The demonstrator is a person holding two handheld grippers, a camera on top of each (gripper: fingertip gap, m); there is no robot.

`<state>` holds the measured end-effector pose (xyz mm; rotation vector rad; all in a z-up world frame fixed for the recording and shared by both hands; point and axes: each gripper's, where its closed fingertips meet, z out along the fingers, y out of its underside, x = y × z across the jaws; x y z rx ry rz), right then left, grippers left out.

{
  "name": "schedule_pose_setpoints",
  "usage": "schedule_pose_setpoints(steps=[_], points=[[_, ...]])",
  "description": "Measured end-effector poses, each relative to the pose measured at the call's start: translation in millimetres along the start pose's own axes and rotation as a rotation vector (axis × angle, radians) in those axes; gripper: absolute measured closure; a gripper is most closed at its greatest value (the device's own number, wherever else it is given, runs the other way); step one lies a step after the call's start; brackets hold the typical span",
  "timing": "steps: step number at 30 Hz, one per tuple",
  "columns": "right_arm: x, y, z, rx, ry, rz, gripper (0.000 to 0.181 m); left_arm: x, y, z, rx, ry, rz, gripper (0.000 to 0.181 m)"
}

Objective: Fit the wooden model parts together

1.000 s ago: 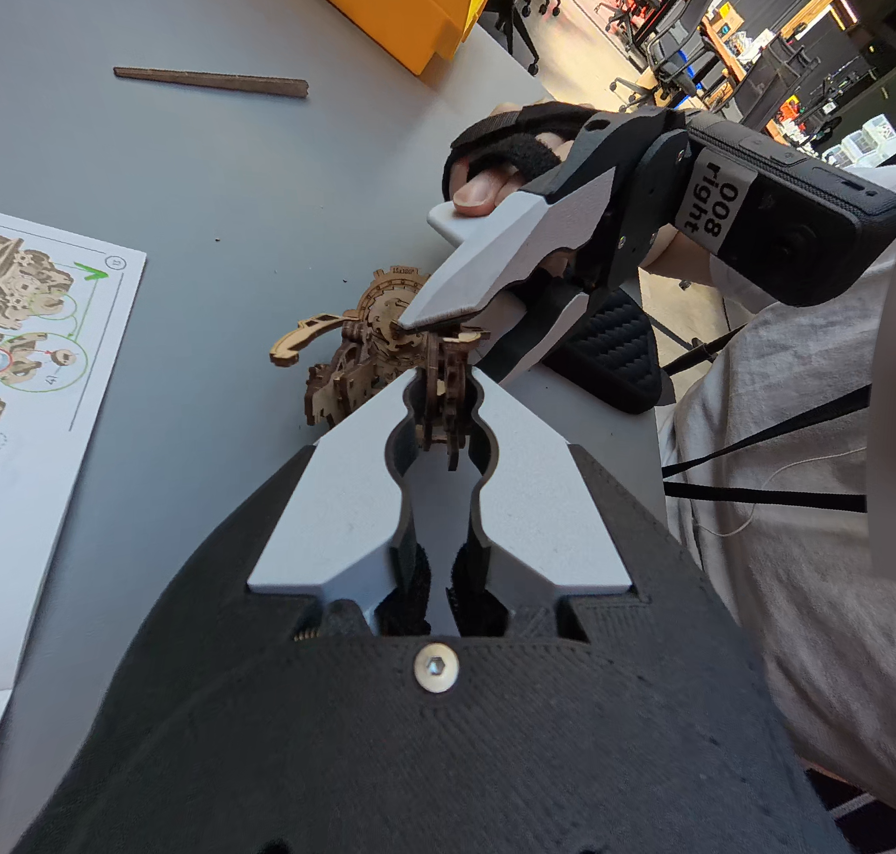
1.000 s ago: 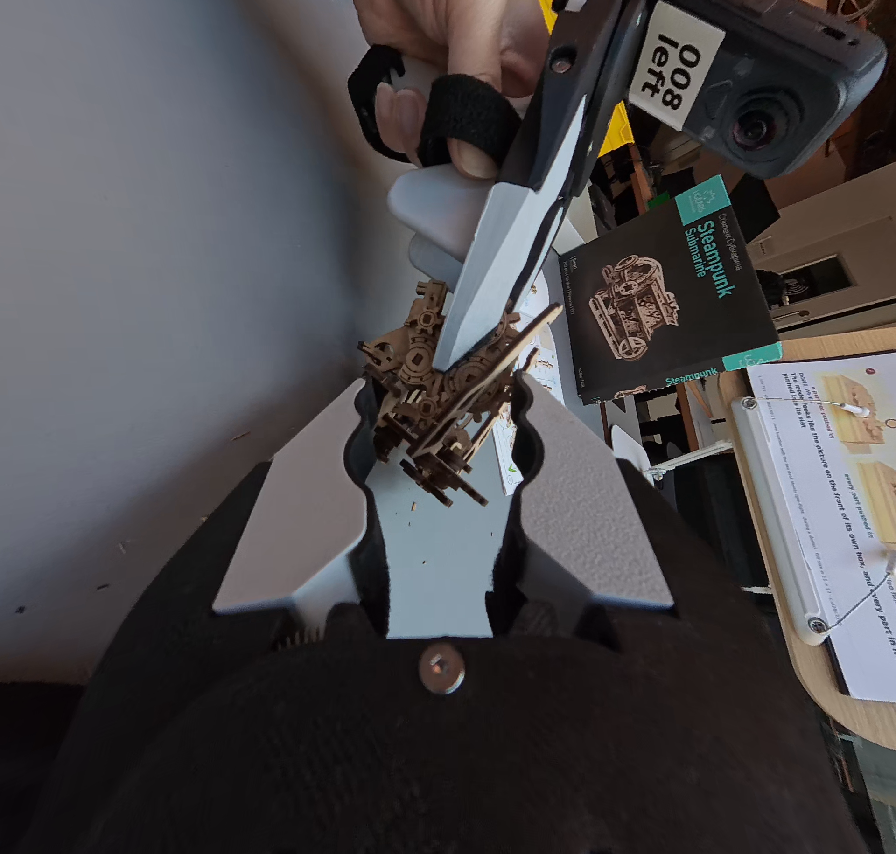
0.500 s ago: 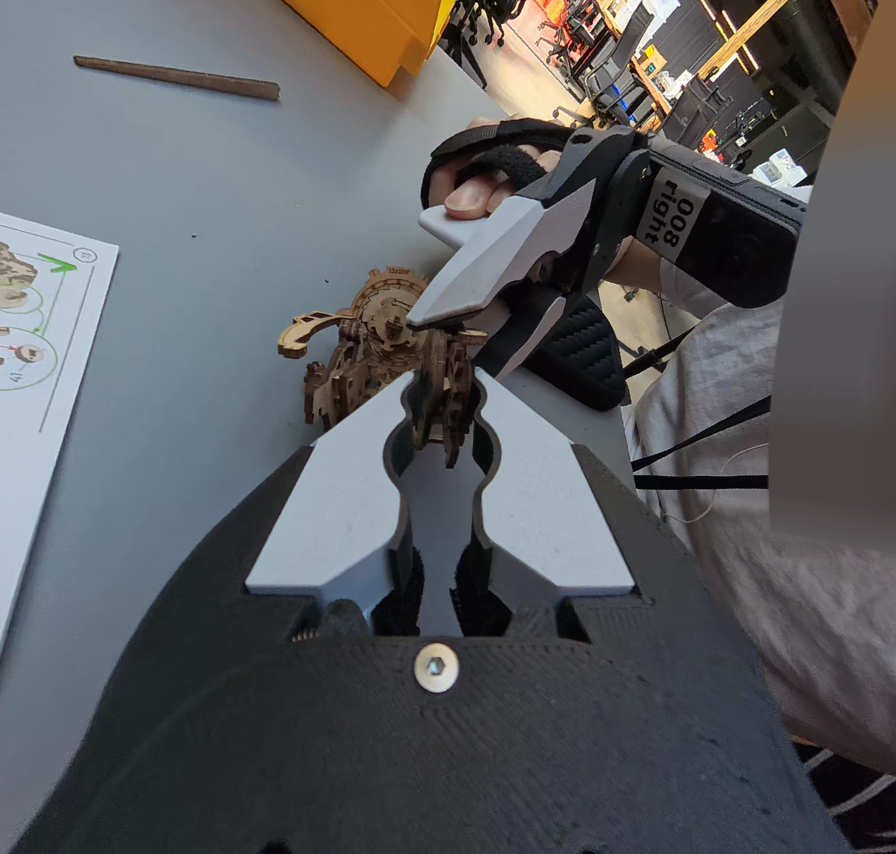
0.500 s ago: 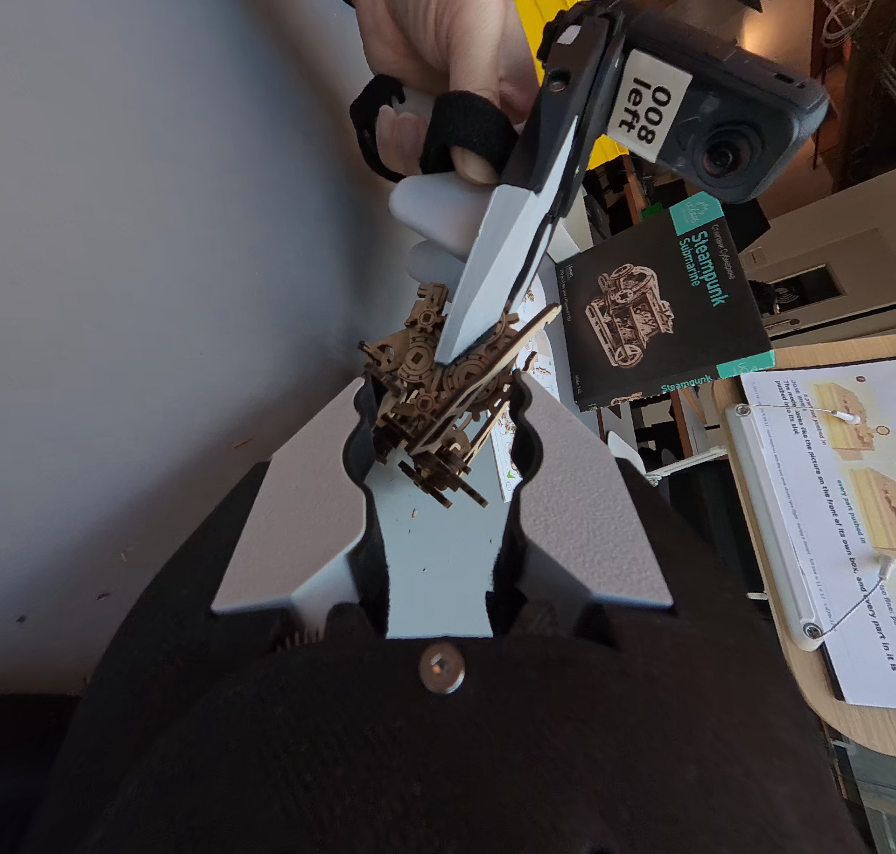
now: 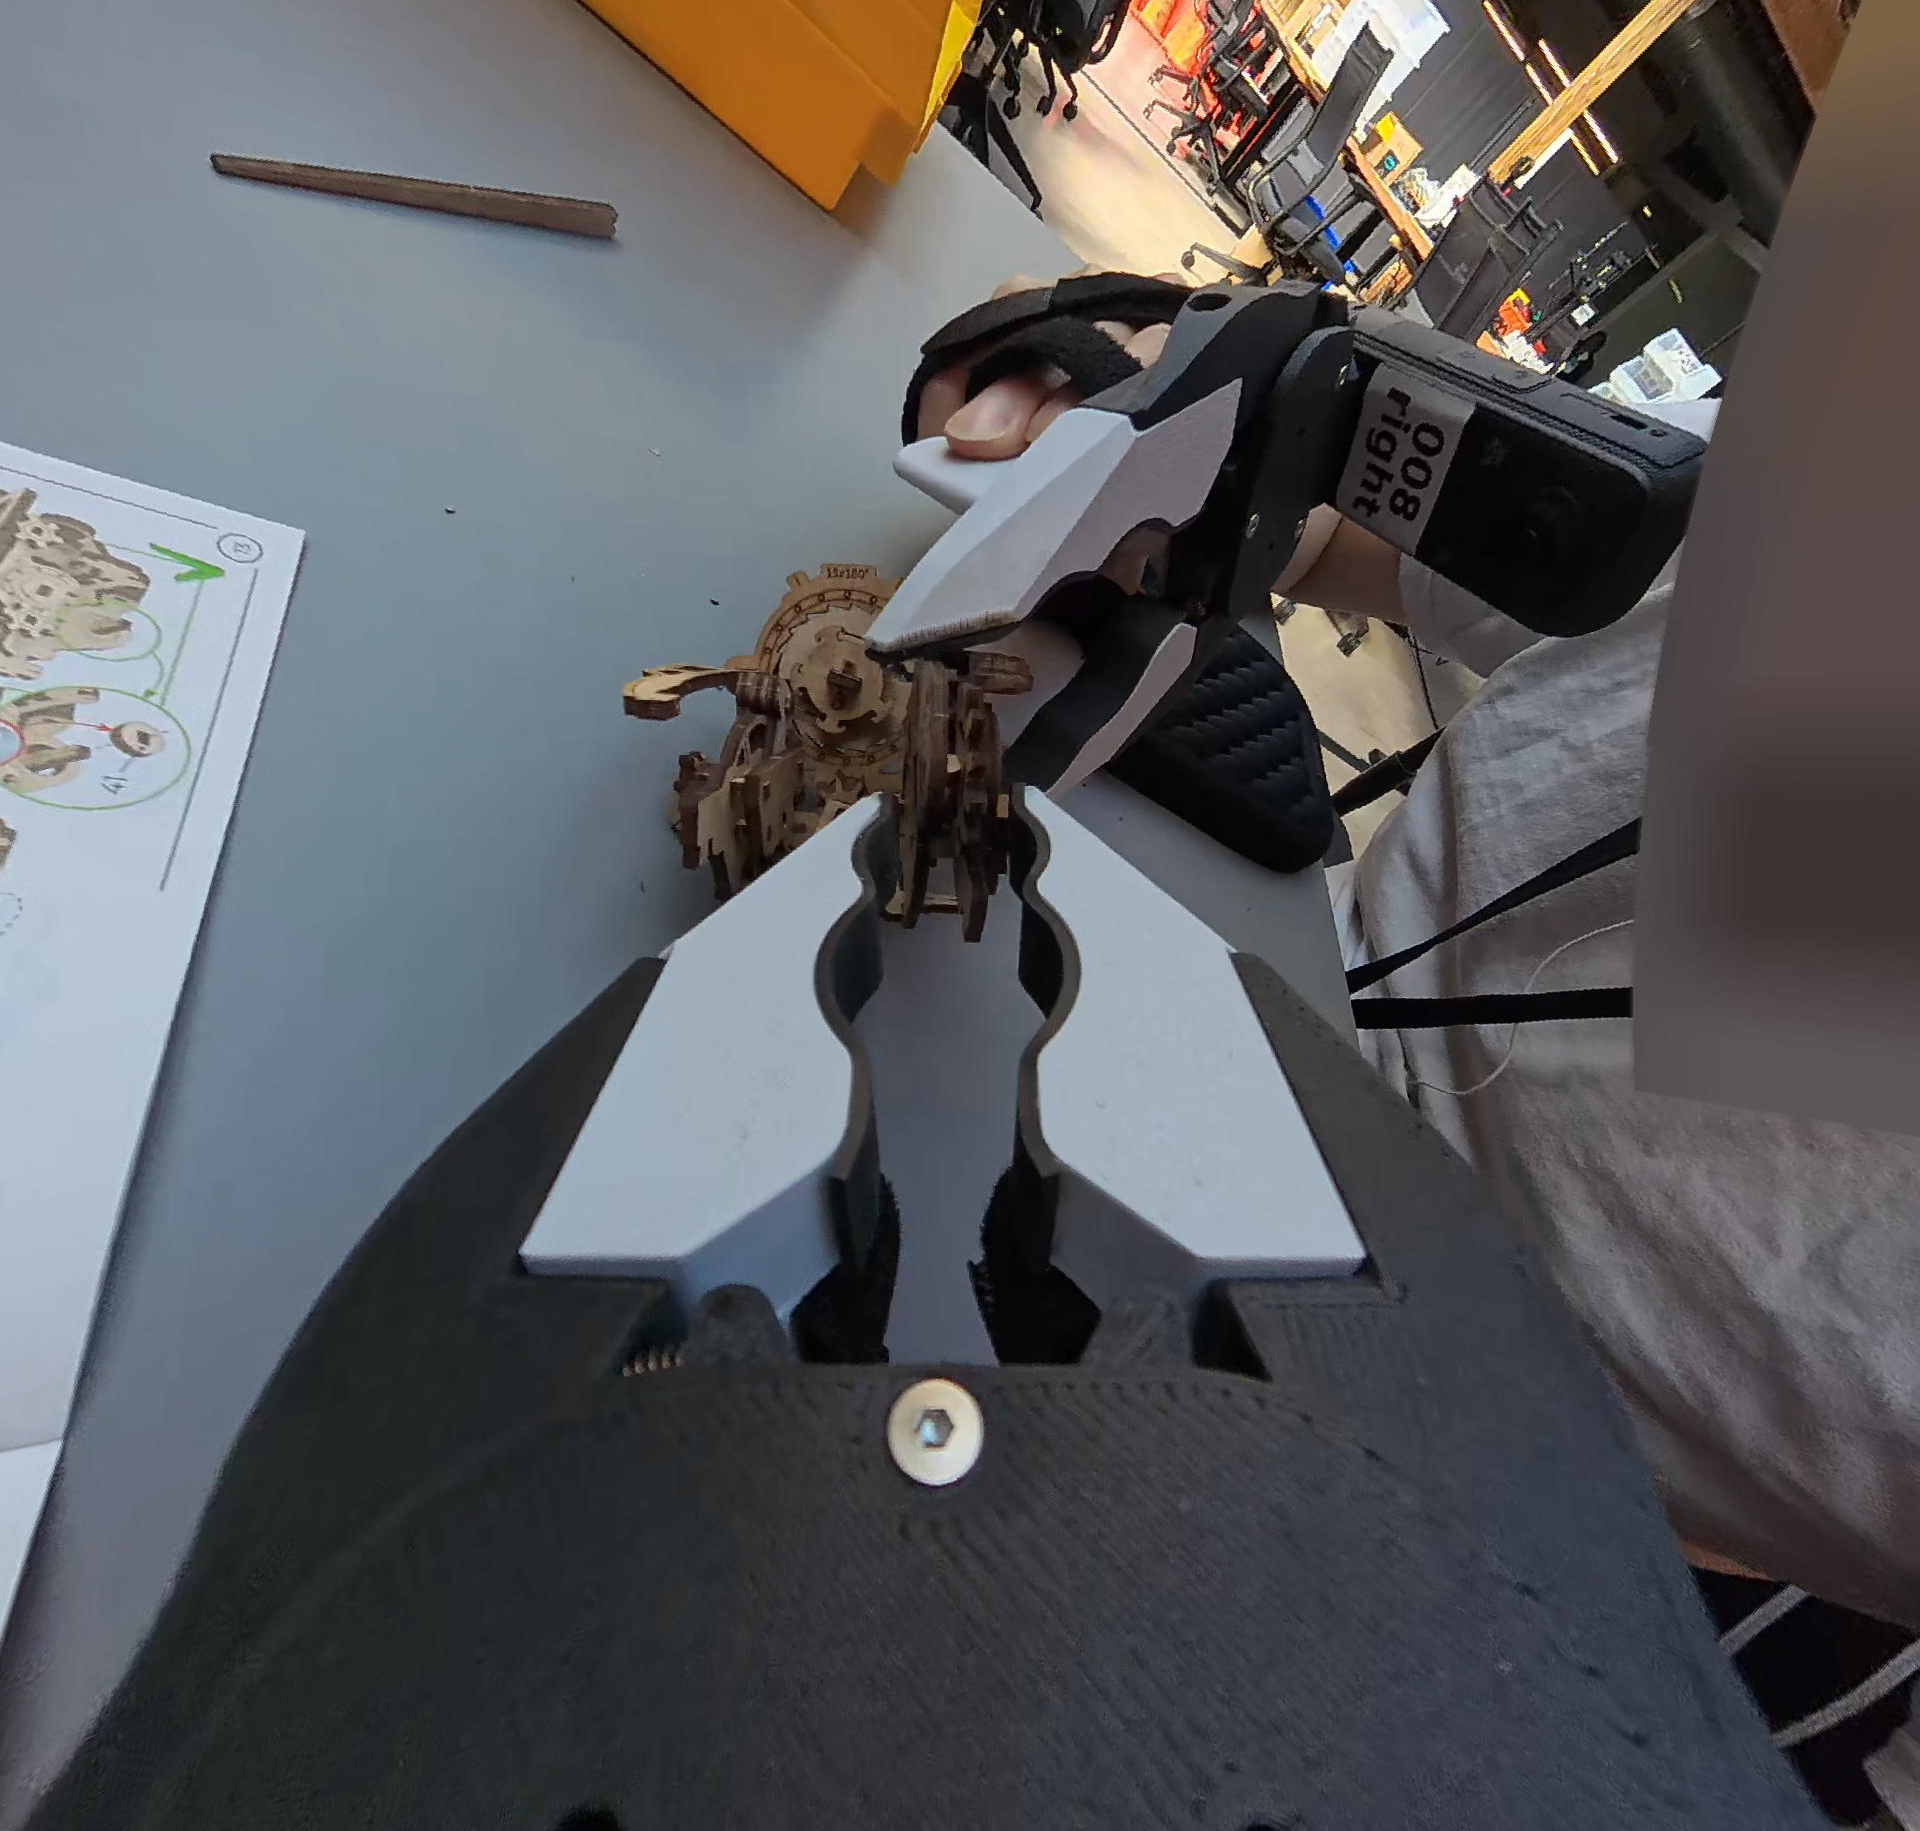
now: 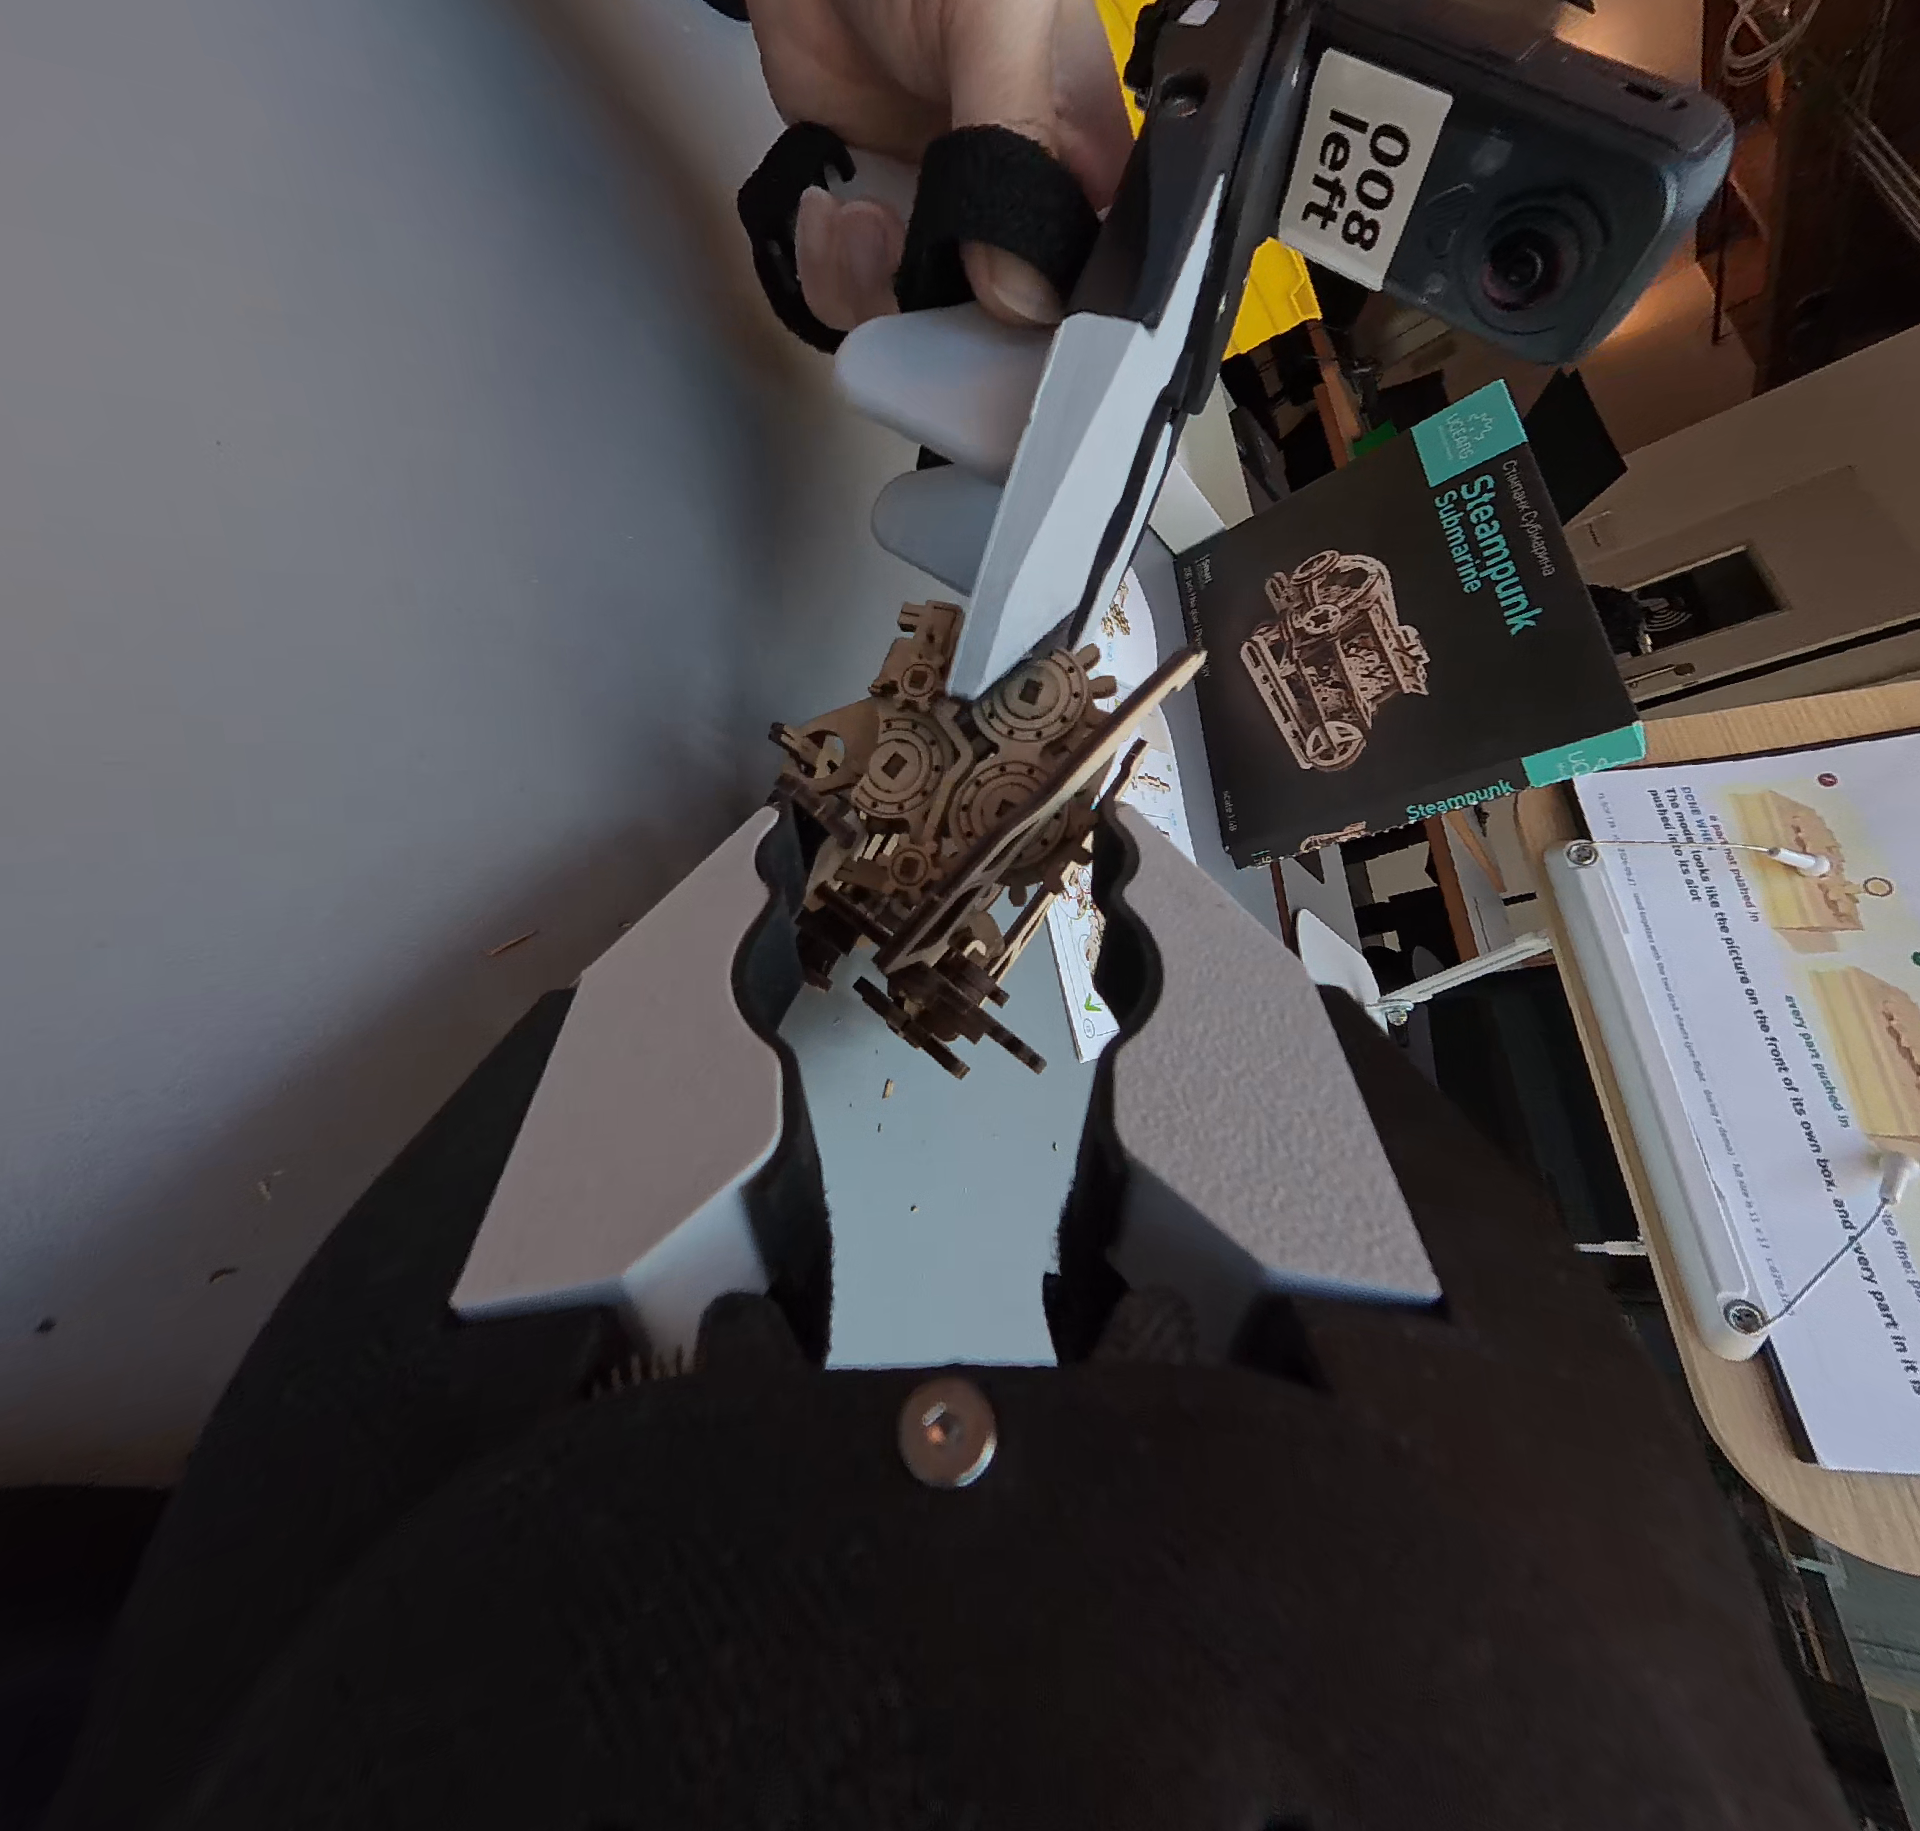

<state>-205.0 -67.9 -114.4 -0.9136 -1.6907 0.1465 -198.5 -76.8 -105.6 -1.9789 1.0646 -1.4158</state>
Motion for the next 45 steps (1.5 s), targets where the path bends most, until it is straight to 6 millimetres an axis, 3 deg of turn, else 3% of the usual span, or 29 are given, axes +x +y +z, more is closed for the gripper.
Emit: schedule_pose_setpoints(steps=[20,24,26,28,32,38,45], points=[[2,3,0,-0.01,0.015,0.002,0.125,-3,-3,-3,0.015,-0.031,0.025,0.163],[2,5,0,-0.013,0.012,-0.001,0.125,2,-15,-14,0.041,-0.125,0.23,0.152],[4,5,0,-0.012,0.009,0.006,0.125,0,-19,-23,0.017,-0.269,0.41,0.144],[5,5,0,-0.011,0.0,0.017,0.125,-5,-20,-29,-0.043,-0.463,0.63,0.124],[6,8,-2,-0.014,-0.048,0.052,0.125,-1,-17,-22,-0.174,-0.675,0.984,0.106],[5,6,-10,0.024,-0.156,0.132,0.126,-7,-14,-11,-0.206,-0.727,1.1,0.113],[-8,-7,-22,0.088,-0.336,0.143,0.126,12,-13,-2,-0.201,-0.645,1.132,0.106]])
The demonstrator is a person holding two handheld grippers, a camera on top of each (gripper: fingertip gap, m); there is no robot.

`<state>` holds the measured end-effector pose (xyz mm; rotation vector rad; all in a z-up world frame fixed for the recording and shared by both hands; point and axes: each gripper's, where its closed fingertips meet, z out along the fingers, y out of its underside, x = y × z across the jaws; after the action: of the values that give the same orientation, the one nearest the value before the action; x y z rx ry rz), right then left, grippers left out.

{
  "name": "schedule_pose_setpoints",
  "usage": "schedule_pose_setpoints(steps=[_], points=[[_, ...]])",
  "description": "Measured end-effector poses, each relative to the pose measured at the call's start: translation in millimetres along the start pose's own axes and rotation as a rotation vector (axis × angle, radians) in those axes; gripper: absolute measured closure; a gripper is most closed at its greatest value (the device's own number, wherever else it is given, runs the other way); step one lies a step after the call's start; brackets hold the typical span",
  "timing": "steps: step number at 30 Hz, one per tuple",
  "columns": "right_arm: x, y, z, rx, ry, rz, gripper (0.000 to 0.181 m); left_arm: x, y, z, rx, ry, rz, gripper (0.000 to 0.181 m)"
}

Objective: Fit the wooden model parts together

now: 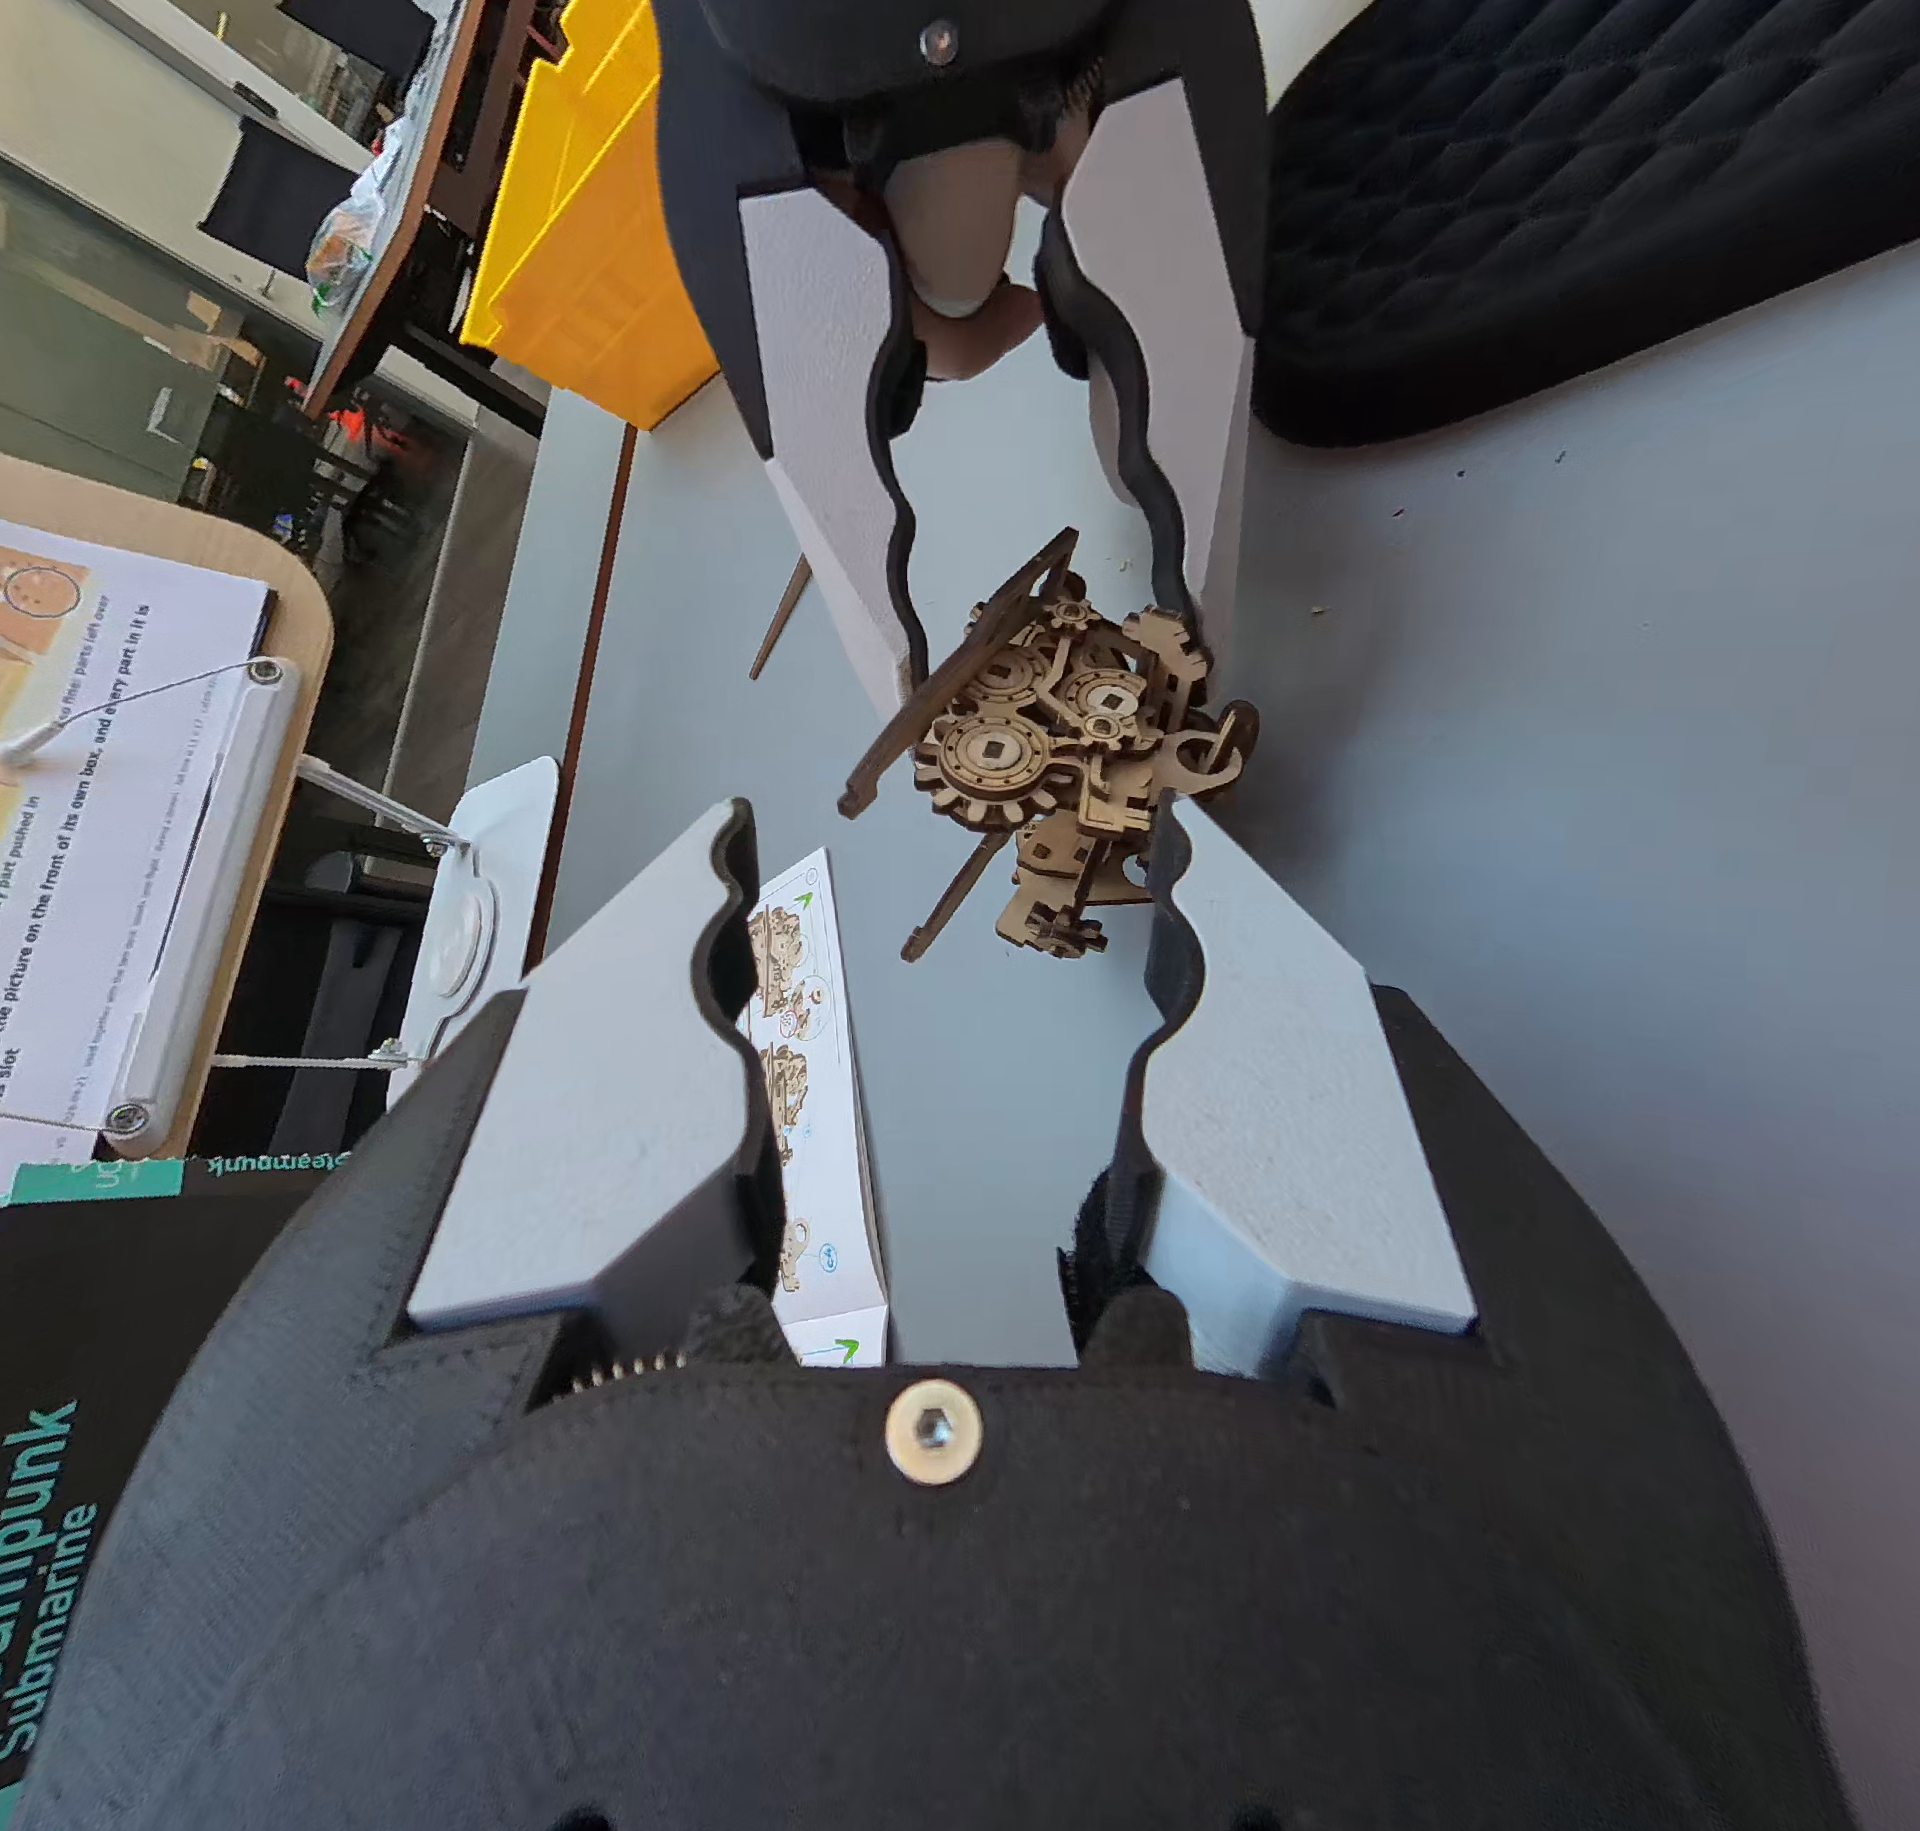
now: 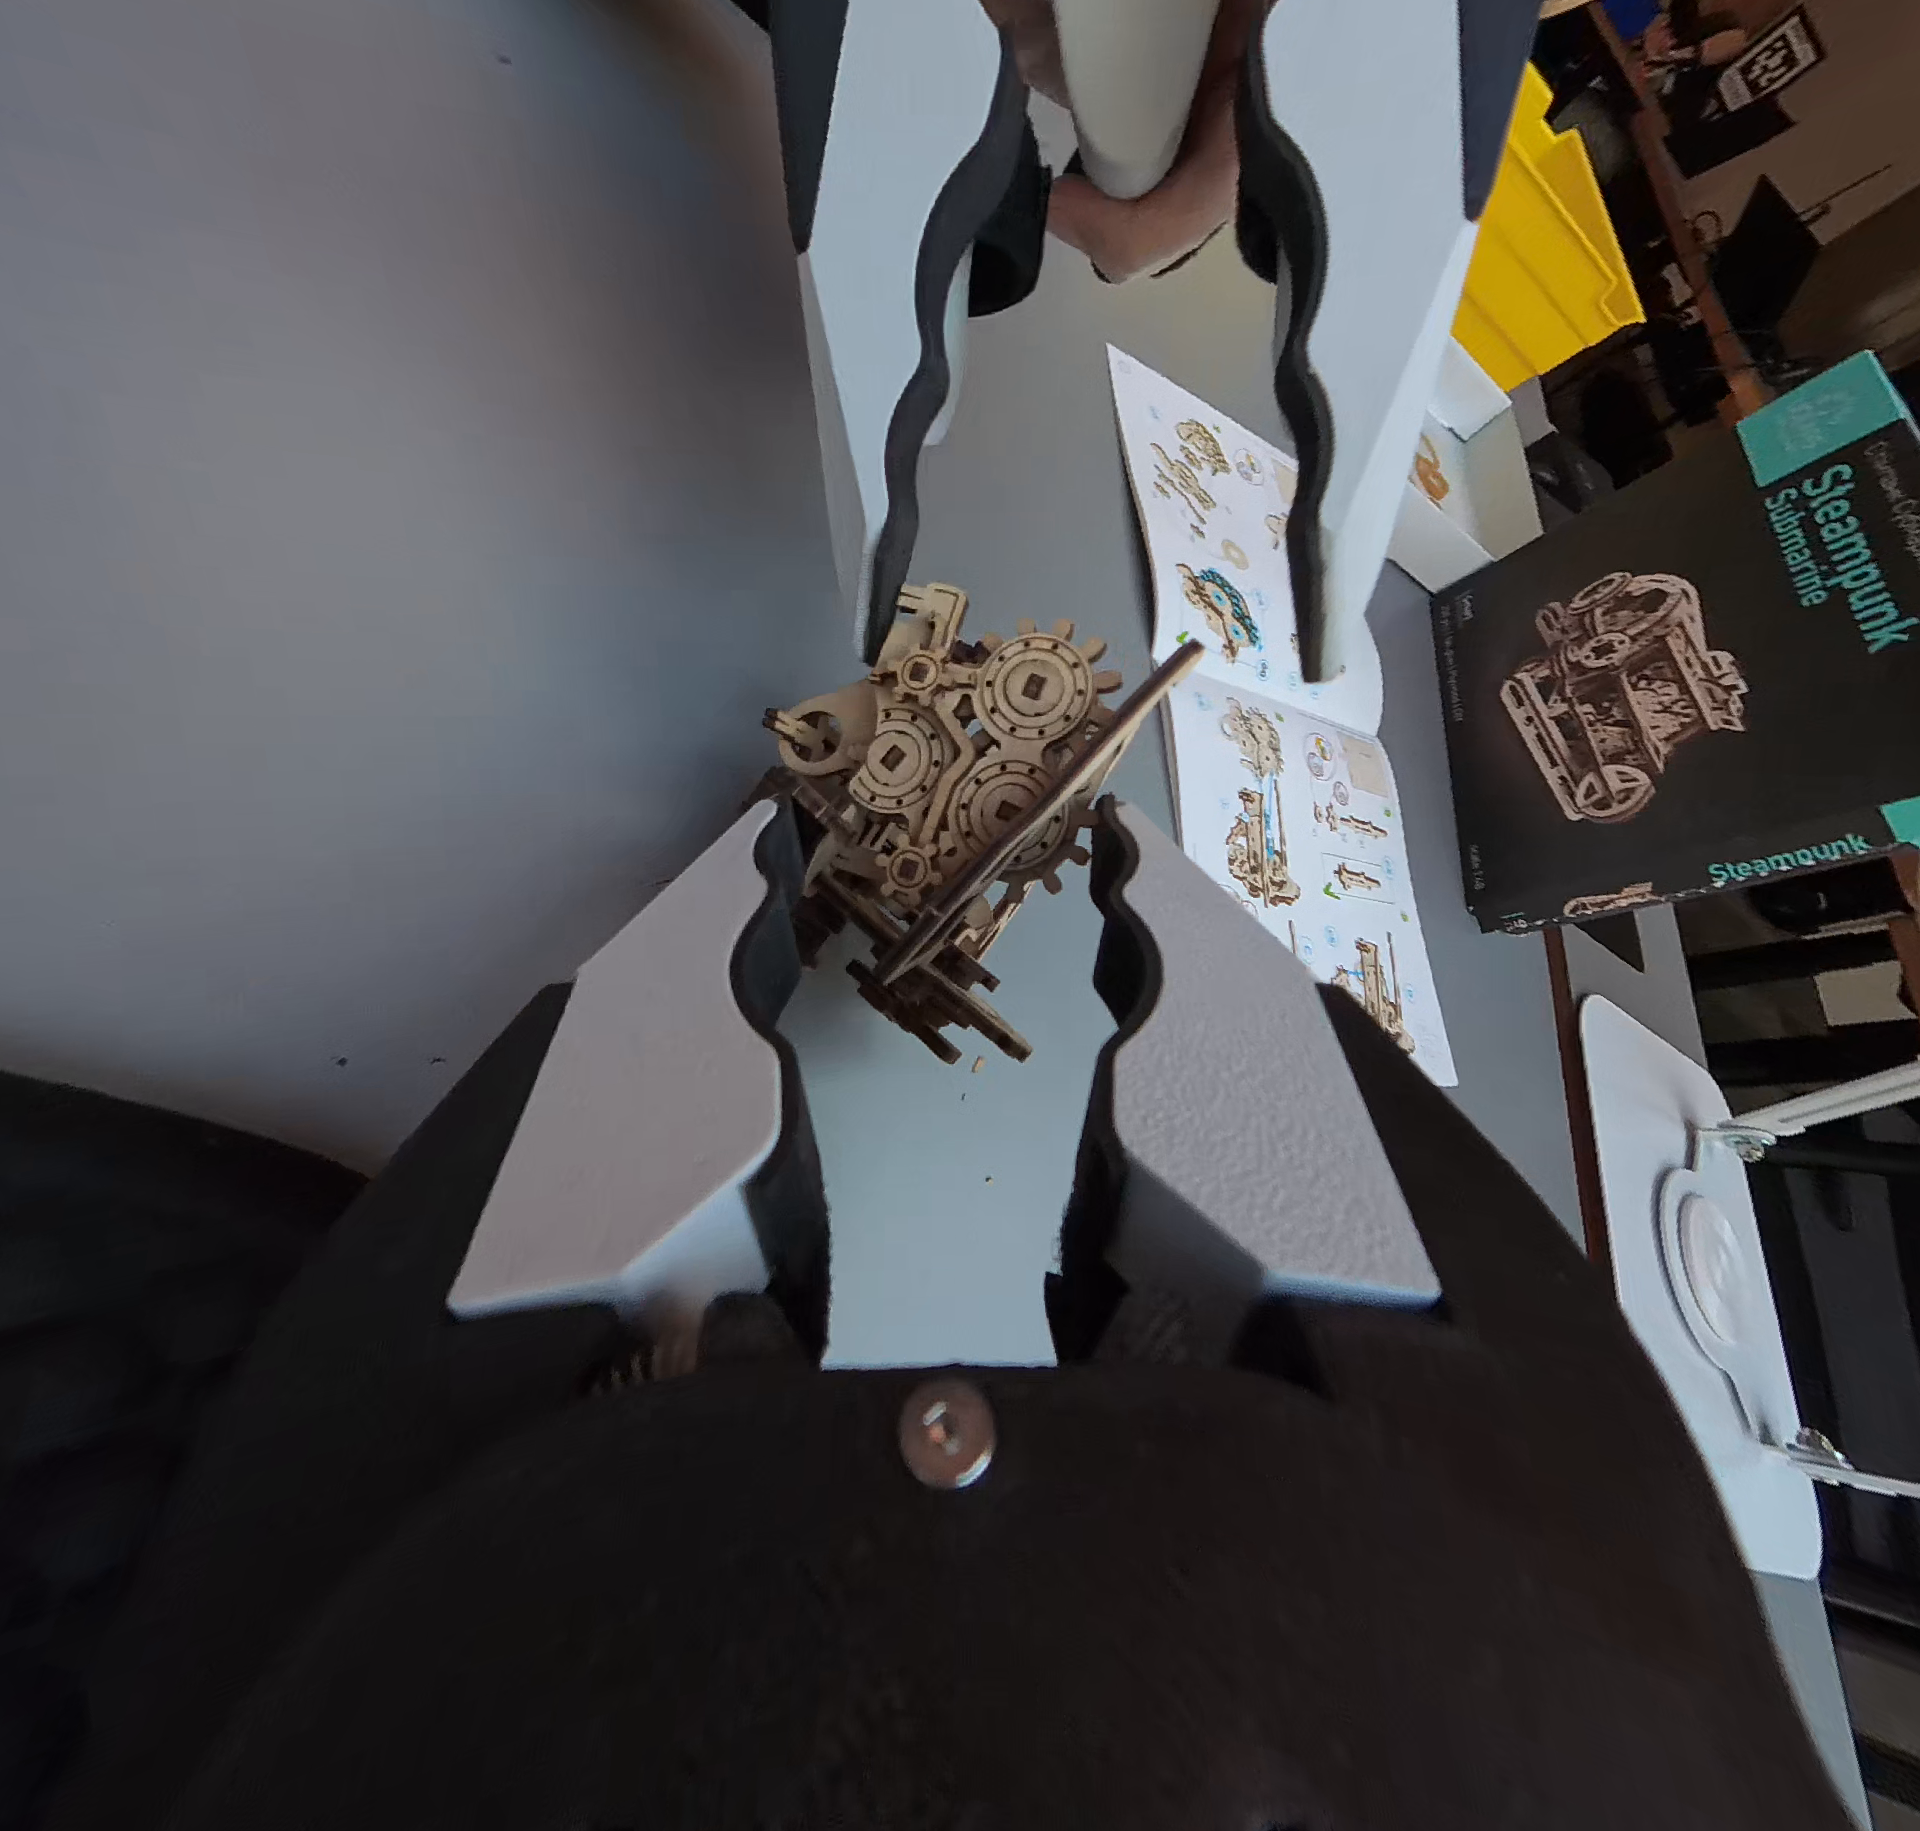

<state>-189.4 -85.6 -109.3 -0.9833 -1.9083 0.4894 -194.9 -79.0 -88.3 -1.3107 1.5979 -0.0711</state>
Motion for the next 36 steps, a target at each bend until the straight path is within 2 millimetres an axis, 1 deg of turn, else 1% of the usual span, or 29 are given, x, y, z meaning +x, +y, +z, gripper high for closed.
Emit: schedule_pose_setpoints(steps=[3,5,6,9,13,24,28,36], points=[[-7,-4,-2,0.003,-0.056,-0.017,0.125,9,-3,0,0.0,0.036,0.031,0.109],[-12,-7,-3,0.005,-0.095,-0.014,0.125,18,-7,-1,0.015,0.078,0.038,0.118],[-14,-8,-4,0.005,-0.113,-0.019,0.126,22,-9,-1,0.022,0.094,0.044,0.12],[-18,-8,-7,-0.015,-0.139,-0.031,0.126,26,-11,0,0.029,0.097,0.067,0.124],[-18,-7,-8,-0.019,-0.151,-0.029,0.125,28,-13,0,0.047,0.107,0.052,0.129],[-19,-7,-8,-0.013,-0.14,-0.054,0.124,29,-14,0,0.079,0.124,0.007,0.129],[-15,-5,-6,0.0,-0.088,-0.072,0.124,26,-9,0,0.07,0.118,-0.008,0.129],[-3,-3,-9,0.024,0.02,-0.073,0.127,20,-3,1,0.074,0.109,-0.049,0.13]])
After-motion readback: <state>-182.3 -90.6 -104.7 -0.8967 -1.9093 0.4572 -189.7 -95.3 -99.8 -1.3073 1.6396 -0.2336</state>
